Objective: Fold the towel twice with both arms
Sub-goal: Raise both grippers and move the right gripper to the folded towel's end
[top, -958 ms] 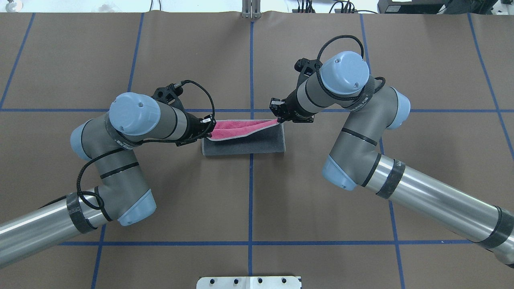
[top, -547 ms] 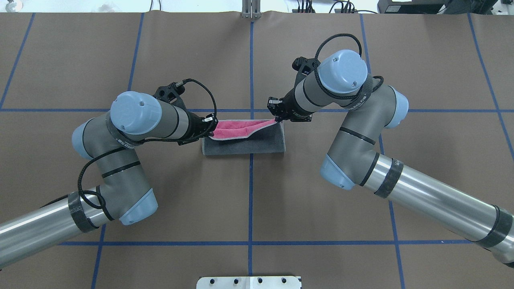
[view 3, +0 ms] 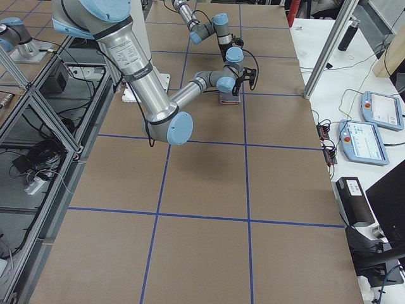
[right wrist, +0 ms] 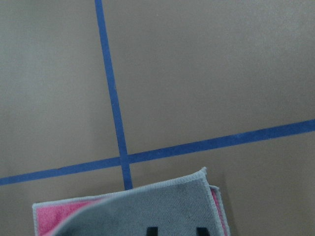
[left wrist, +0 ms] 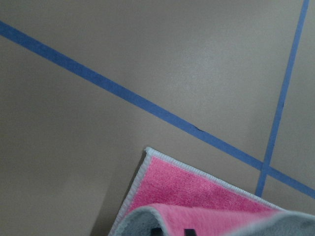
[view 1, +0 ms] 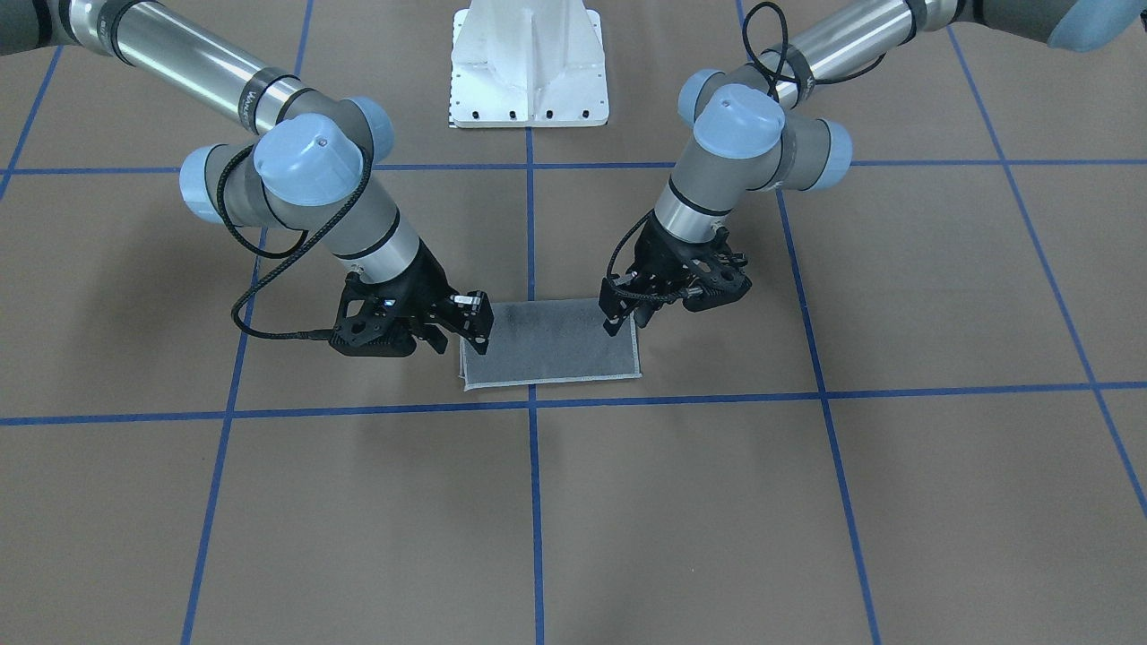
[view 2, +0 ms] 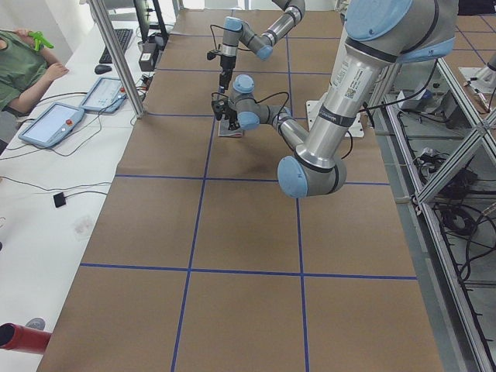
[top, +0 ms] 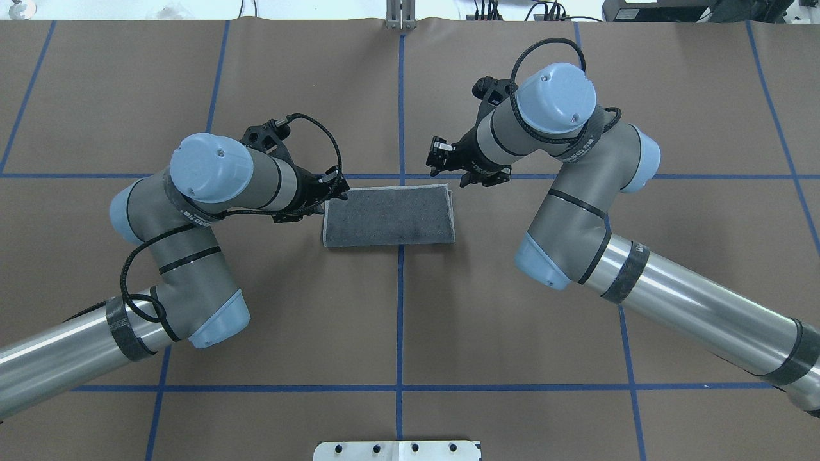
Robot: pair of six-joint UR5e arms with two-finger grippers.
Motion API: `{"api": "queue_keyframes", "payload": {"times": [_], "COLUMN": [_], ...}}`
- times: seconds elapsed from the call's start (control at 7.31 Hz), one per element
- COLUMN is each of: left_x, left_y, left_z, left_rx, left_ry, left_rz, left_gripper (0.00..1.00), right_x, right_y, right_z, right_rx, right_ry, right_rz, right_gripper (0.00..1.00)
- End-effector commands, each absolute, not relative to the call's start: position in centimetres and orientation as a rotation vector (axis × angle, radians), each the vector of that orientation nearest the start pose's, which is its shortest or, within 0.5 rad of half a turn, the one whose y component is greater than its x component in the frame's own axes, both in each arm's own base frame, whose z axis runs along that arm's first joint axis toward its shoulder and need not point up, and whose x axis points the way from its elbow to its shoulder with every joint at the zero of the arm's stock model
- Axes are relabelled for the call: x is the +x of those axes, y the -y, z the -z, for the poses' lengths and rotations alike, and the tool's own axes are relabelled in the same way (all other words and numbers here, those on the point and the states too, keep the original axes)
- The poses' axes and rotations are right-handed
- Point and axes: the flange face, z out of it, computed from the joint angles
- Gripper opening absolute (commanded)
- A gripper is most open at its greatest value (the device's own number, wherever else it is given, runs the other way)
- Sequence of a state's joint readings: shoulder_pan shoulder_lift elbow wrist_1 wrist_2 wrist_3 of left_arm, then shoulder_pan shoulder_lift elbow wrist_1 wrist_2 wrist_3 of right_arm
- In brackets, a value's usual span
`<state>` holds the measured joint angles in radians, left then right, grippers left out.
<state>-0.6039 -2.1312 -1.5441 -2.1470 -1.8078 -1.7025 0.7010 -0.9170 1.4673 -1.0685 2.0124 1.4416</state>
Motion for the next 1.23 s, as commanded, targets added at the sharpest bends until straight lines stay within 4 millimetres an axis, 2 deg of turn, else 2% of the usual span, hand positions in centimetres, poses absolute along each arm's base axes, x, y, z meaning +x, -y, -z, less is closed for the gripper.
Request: {"api": "queue_keyframes", "payload": {"times": [0.0, 0.14, 0.27, 0.55, 0.68, 1.09], "left_x": [50.6, 50.2, 49.4, 47.0, 46.5, 46.5], "left_y": [49.2, 49.7, 50.3, 52.1, 52.4, 52.4], "left_z": [-28.1, -27.5, -27.2, -27.1, -27.0, -27.0], "left_rx": [0.055, 0.061, 0.048, 0.012, 0.000, -0.001], "left_ry": [-1.130, -1.137, -1.145, -1.159, -1.162, -1.162], "left_rz": [0.534, 0.539, 0.539, 0.536, 0.531, 0.533], "left_gripper": [0.99, 0.99, 0.99, 0.99, 0.99, 0.99], "right_x": [-48.2, -48.2, -48.6, -51.8, -52.0, -55.2], "right_y": [54.1, 54.0, 53.4, 50.3, 50.0, 47.4], "right_z": [-25.2, -25.4, -26.0, -27.5, -27.8, -28.6], "right_rx": [0.035, 0.022, -0.065, -0.146, -0.162, -0.134], "right_ry": [1.117, 1.114, 1.112, 1.058, 1.038, 0.980], "right_rz": [-0.285, -0.288, -0.344, -0.363, -0.374, -0.365], "right_gripper": [0.99, 0.99, 0.99, 0.99, 0.98, 0.95]}}
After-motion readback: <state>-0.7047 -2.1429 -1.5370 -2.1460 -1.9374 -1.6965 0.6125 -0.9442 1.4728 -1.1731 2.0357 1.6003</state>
